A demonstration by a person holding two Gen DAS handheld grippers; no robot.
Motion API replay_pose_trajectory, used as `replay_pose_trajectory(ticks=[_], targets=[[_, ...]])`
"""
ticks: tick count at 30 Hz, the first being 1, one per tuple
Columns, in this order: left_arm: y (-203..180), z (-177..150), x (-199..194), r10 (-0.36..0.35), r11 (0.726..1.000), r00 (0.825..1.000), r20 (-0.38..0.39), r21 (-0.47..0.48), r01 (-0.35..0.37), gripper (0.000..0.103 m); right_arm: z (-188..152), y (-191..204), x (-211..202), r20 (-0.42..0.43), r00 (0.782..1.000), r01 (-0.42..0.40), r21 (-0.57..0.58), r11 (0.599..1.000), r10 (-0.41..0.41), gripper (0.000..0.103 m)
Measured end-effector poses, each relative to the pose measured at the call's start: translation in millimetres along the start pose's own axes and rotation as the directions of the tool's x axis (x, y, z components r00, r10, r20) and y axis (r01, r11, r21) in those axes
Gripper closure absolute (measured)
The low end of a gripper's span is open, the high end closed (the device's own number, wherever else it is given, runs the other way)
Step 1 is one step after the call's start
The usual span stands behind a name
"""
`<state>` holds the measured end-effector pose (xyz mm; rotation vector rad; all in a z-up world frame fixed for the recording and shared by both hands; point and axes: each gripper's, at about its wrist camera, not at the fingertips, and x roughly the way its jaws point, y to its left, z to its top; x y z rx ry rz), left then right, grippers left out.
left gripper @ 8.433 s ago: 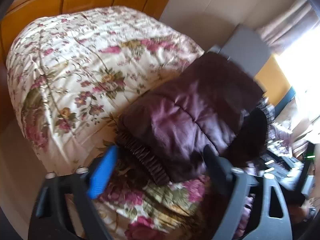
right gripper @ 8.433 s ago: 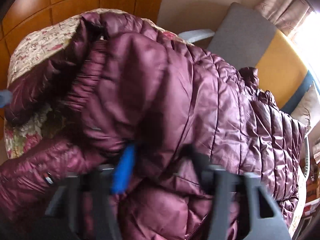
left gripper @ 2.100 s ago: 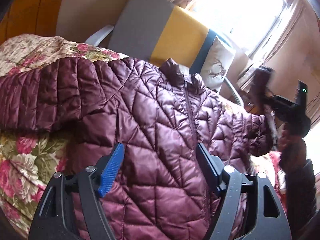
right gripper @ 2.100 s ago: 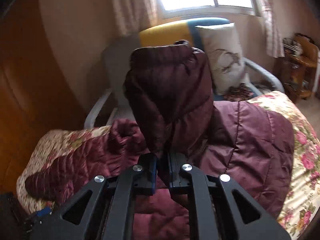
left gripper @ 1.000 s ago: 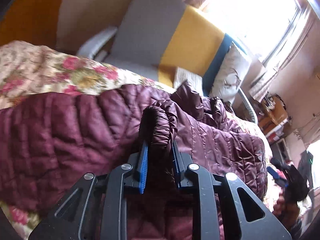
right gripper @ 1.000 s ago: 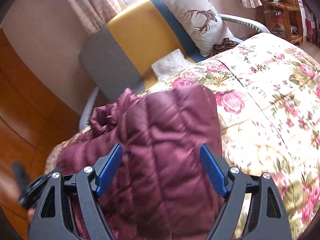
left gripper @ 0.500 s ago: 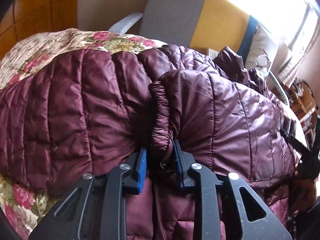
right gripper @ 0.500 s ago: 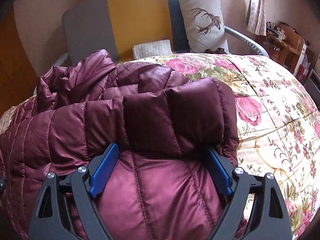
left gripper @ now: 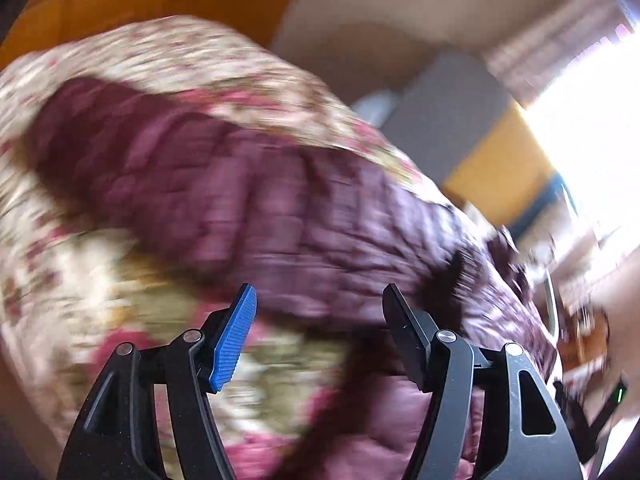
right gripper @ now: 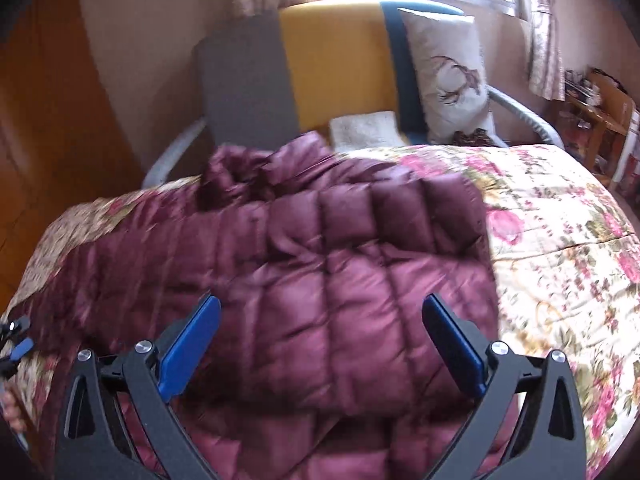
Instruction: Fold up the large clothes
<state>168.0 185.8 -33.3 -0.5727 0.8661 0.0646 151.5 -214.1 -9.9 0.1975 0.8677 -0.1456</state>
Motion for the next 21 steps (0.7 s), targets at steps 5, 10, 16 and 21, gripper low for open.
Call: replay_pose_trajectory(ticks=[5, 10, 16, 21], targets=[[87.3, 15.1, -13.6, 0.083, 0.972, 0.996, 0.019, -0.221, -0.077, 0.038, -37.5, 39.8, -2.4, -0.047, 0.997, -0.057, -0.086, 0.995, 0.054, 0.002], [158.5, 39.3, -14.8, 0.126, 0.894, 0.991, 0.047, -0.439, -0.093, 0.038, -54.2, 59.2, 11.3, -0.086, 0.995, -0.065, -0.13, 0.989, 0.054, 0.002], [197.7, 74.2, 6.1, 0.148, 0.845, 0.988, 0.053, -0.526, -0.098, 0.041, -57.9, 60.0, 20.8, -0.115, 0.993, -0.05, -0.131, 0.99, 0.035, 0.002], [198.9, 95.1, 18.8, 0.166, 0.861, 0.985, 0.056, -0.496, -0.117, 0.087, -60.1, 55.4, 26.0, -0.126, 0.992, -0.04, -0.121, 0.992, 0.025, 0.002]])
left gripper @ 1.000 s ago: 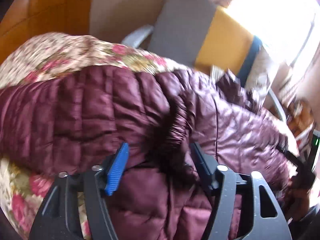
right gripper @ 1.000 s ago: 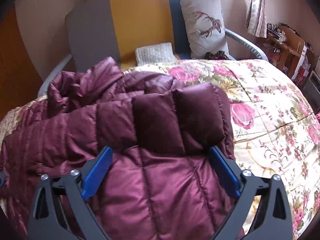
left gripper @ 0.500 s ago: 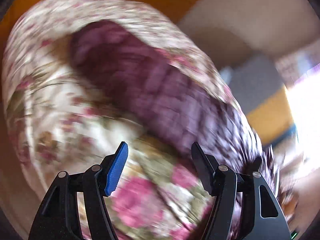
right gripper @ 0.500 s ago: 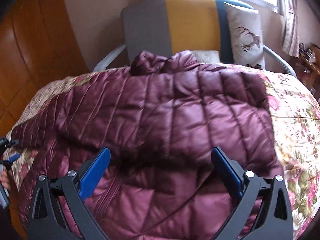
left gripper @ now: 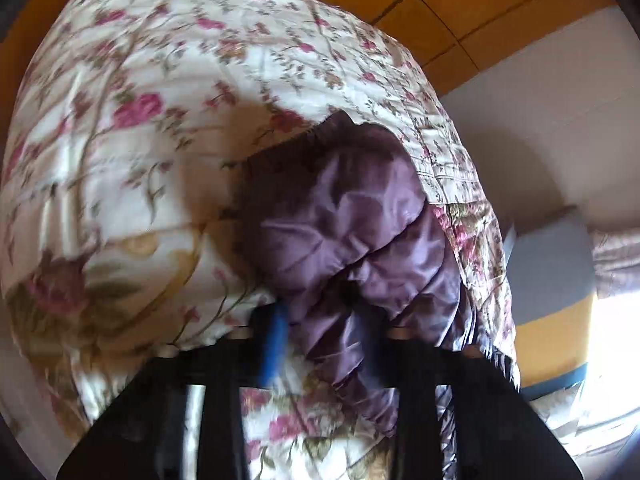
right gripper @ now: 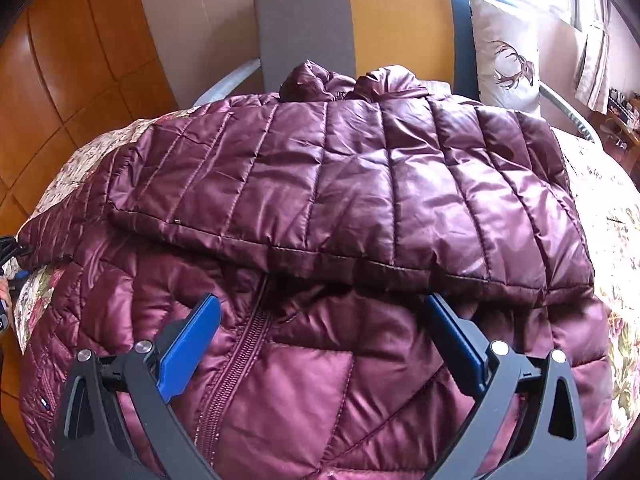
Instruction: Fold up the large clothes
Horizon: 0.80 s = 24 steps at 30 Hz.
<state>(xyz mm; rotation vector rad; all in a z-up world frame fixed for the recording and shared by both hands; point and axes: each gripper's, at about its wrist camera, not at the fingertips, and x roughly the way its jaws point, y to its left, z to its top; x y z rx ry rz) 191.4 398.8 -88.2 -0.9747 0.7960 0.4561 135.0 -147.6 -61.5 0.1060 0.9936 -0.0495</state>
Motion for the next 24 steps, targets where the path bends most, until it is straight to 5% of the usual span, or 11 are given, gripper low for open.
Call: replay_pose_trajectory(ticks=[4, 7, 12, 13, 15, 16, 19, 21, 24], targets=[[-35.6, -5.8, -31.8, -0.096, 0.987, 0.993, 0.069, 0.139, 0.086, 0.095, -1.6, -4.4, 0.5, 0.005, 1.0, -0.007, 0.007, 1.0, 0.007, 0.002], [-88.4, -32.8, -70.8, -0.227, 0.926, 0.97, 0.091, 0.328, 0.186, 0.095, -1.5, -4.5, 0.4, 0.008, 1.0, -0.016, 0.014, 1.0, 0.016, 0.002], [-177.7, -116.8, -115.6, -0.407, 0.725, 0.914, -0.002, 0.608, 0.324, 0.095, -0.5, -15.3, -4.9, 0.024, 0.998, -0.053, 0.048, 0.997, 0.052, 0.005], [-196.6, -144.2, -119.6, -0.429, 0.661, 0.902, -0.048, 0.663, 0.35, 0.095, 0.2, -17.8, -6.0, 0.026, 0.998, -0.063, 0.058, 0.996, 0.062, 0.005], [-219.4, -186.6, -122.5, -0.438, 0.569, 0.894, -0.1, 0.739, 0.361, 0.095, 1.2, -24.0, -8.4, 0.032, 0.996, -0.082, 0.084, 0.993, 0.079, 0.006], [-234.2, -217.2, -117.2, -0.425, 0.5, 0.893, -0.151, 0.783, 0.371, 0.095, 1.7, -28.1, -9.9, 0.035, 0.995, -0.093, 0.102, 0.99, 0.09, 0.006], [-251.6, -272.4, -93.3, -0.358, 0.408, 0.904, -0.232, 0.832, 0.375, 0.095, 3.9, -40.0, -15.5, 0.044, 0.992, -0.124, 0.144, 0.982, 0.119, 0.007], [-251.8, -309.8, -69.9, -0.281, 0.363, 0.917, -0.284, 0.853, 0.375, 0.093, 5.7, -46.9, -20.1, 0.048, 0.991, -0.133, 0.157, 0.979, 0.127, 0.007], [-247.3, -337.0, -45.0, -0.194, 0.331, 0.938, -0.286, 0.881, 0.337, 0.089, 8.0, -55.3, -29.7, 0.067, 0.988, -0.15, 0.17, 0.974, 0.141, 0.007]])
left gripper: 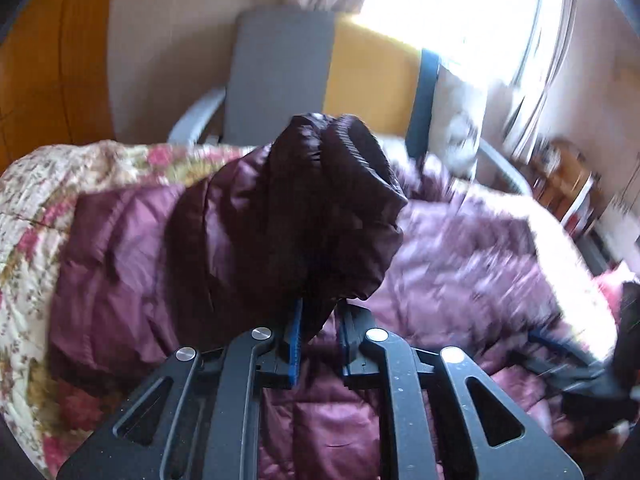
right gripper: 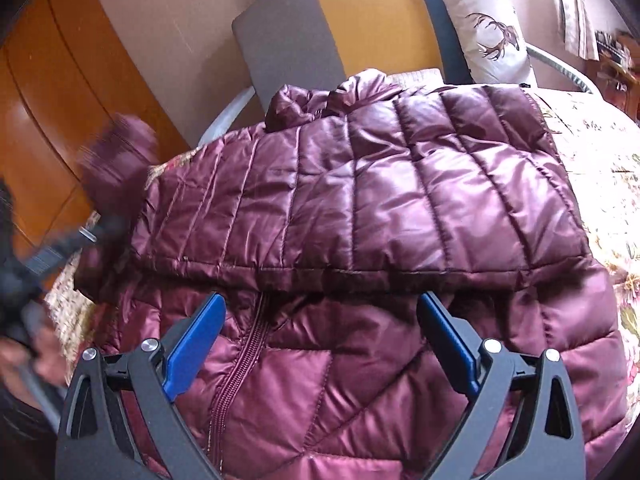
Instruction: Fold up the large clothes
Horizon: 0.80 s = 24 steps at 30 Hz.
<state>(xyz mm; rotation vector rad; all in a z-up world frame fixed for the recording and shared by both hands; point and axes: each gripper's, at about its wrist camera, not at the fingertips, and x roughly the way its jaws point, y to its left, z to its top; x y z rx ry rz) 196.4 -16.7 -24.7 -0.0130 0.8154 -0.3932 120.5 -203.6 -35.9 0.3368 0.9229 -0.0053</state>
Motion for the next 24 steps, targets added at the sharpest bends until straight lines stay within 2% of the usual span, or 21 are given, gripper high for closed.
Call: replay_pose_trajectory(ticks=[3, 9, 13, 15, 16, 17, 18, 24], targets=[[5.1, -5.3, 16.7, 0.02, 1.0, 0.999, -0.025, 0.02, -0.019, 0.088, 7.1, -1.6, -7.2, 0.012, 1.0, -0.027, 0.02, 0.999, 0.027, 0.007], [2.4, -7.0, 18.0, 0.033, 0.998, 0.999, -0.029, 0.054, -0.031, 0.087, 21.4, 9.3, -6.0, 0.022, 0.998, -0.054, 0.023, 0.998, 0.053, 0.007], [-9.5, -8.9, 12.0, 0.1, 0.989, 0.995, -0.004, 0.108, -0.099, 0.079, 21.4, 18.8, -3.9, 0.011, 0.998, -0.059, 0.003, 0.998, 0.059, 0.007], [-16.4, -9.6, 9.8, 0.12, 0.984, 0.993, 0.01, 0.13, -0.12, 0.064, 20.0, 20.2, -2.9, 0.006, 0.998, -0.059, -0.001, 0.998, 0.059, 0.007], [-17.1, -10.7, 7.5, 0.092, 0.988, 0.996, 0.021, 0.123, -0.094, 0.032, 19.4, 20.5, -2.4, 0.003, 0.998, -0.056, -0.001, 0.998, 0.056, 0.007], [-17.0, -10.9, 3.8, 0.087, 0.99, 0.995, 0.044, 0.111, -0.091, 0.018, 18.7, 20.4, -2.1, 0.002, 0.999, -0.054, 0.0, 0.999, 0.054, 0.007], [-16.8, -11.7, -0.2, 0.092, 0.99, 0.993, 0.073, 0.099, -0.099, 0.018, 17.7, 19.8, -2.7, 0.001, 0.999, -0.054, 0.0, 0.999, 0.054, 0.007], [-7.7, -8.0, -16.4, 0.063, 0.997, 0.993, 0.099, 0.032, -0.067, 0.018, 15.4, 19.8, -4.3, -0.003, 0.998, -0.056, 0.002, 0.998, 0.056, 0.007]])
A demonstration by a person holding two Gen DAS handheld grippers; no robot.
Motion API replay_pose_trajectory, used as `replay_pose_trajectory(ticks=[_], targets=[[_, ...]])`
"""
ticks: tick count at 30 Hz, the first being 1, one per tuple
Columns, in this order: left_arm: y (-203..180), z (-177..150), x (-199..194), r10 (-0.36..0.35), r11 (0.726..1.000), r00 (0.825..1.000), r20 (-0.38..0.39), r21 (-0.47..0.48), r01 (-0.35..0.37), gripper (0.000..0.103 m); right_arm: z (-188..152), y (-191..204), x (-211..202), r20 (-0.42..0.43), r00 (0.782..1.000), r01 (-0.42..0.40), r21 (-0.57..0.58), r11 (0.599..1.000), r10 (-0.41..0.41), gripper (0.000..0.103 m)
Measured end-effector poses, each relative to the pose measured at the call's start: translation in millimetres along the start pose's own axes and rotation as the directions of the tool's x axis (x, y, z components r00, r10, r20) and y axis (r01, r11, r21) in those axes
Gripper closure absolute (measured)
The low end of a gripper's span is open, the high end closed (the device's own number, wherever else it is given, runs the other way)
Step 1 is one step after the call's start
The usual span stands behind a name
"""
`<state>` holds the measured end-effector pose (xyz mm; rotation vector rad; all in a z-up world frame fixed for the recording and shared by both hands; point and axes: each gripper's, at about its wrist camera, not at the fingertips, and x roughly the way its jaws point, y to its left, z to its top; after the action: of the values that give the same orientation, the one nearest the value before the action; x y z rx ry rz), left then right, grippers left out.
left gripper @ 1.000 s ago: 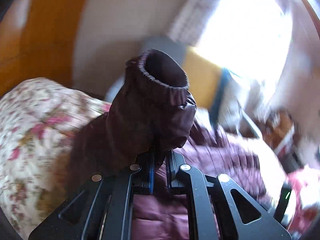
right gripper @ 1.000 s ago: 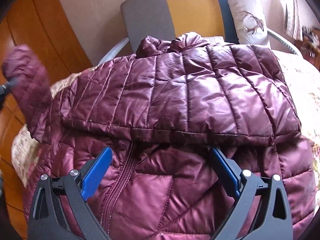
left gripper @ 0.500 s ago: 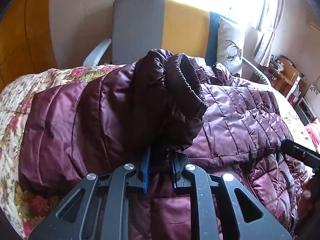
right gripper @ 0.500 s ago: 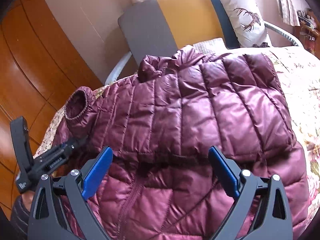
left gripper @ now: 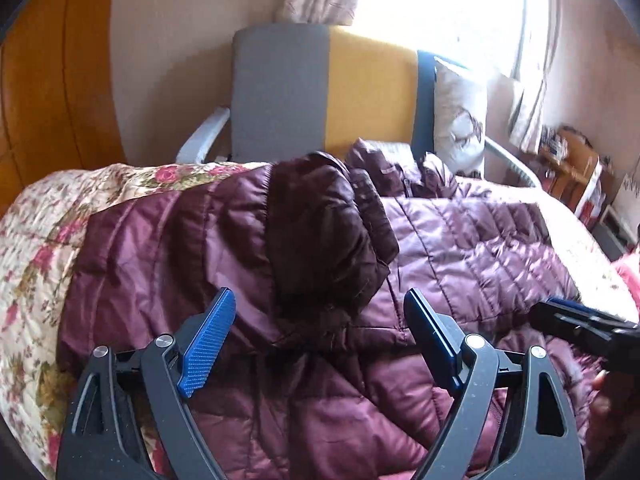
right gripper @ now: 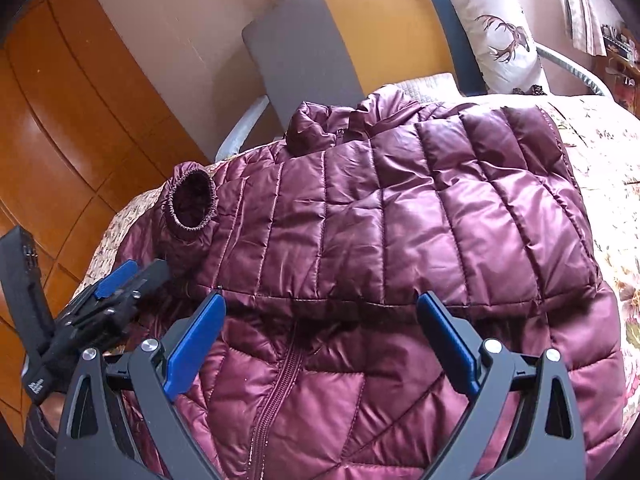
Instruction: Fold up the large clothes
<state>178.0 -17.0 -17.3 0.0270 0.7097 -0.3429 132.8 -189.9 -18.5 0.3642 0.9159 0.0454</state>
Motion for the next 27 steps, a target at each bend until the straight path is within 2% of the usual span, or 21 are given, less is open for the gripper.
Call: replay_pose_trajectory(ticks=[3, 5, 10, 16, 20, 22, 23, 24, 25, 26, 27], targets=[[13.1, -3.4, -14.9, 0.017, 0.998, 1.0, 0.025, -0.068, -0.015, 0.018, 2.7, 5.7, 3.4, -0.012, 0.999, -0.031, 0.0, 1.0, 0.031, 0.007], [22.5, -9.0, -24.5, 0.053, 0.994, 0.998, 0.031, -0.101, -0.049, 0.018, 6.2, 16.0, 9.4, -0.022, 0.998, -0.057, -0.008, 0.998, 0.057, 0.007], [48.5, -27.6, -41.0, 0.124, 0.975, 0.992, 0.016, -0.187, -0.119, 0.018, 16.4, 53.1, 30.8, -0.051, 0.993, -0.109, -0.064, 0.992, 0.106, 0.007], [68.4, -48.9, -39.6, 0.149, 0.95, 0.989, -0.026, -0.274, -0.15, 0.018, 26.2, 88.5, 62.0, -0.09, 0.986, -0.151, -0.077, 0.986, 0.144, 0.007], [72.0, -56.9, -31.6, 0.161, 0.942, 0.986, -0.045, -0.292, -0.167, 0.018, 37.2, 105.9, 85.0, -0.115, 0.981, -0.161, -0.058, 0.985, 0.154, 0.015], [75.4, -59.4, -29.3, 0.153, 0.938, 0.987, -0.053, -0.307, -0.162, 0.018, 42.4, 112.4, 98.2, -0.133, 0.981, -0.152, -0.054, 0.987, 0.144, 0.025], [77.2, -59.9, -28.3, 0.155, 0.934, 0.986, -0.058, -0.316, -0.165, 0.018, 44.4, 114.8, 102.7, -0.144, 0.979, -0.152, -0.049, 0.987, 0.143, 0.035], [79.8, -60.2, -27.4, 0.158, 0.928, 0.985, -0.066, -0.33, -0.171, 0.018, 46.6, 116.1, 106.9, -0.158, 0.977, -0.155, -0.045, 0.987, 0.146, 0.051], [84.5, -60.1, -27.0, 0.159, 0.917, 0.984, -0.075, -0.357, -0.175, 0.018, 49.5, 118.9, 111.7, -0.173, 0.974, -0.158, -0.042, 0.986, 0.149, 0.059], [88.1, -59.7, -27.2, 0.155, 0.908, 0.985, -0.078, -0.381, -0.173, 0.018, 52.7, 121.3, 112.1, -0.174, 0.973, -0.158, -0.04, 0.987, 0.149, 0.072], [91.6, -59.0, -27.1, 0.156, 0.9, 0.985, -0.08, -0.399, -0.175, 0.018, 55.6, 123.2, 109.3, -0.168, 0.972, -0.171, -0.032, 0.985, 0.164, 0.077]])
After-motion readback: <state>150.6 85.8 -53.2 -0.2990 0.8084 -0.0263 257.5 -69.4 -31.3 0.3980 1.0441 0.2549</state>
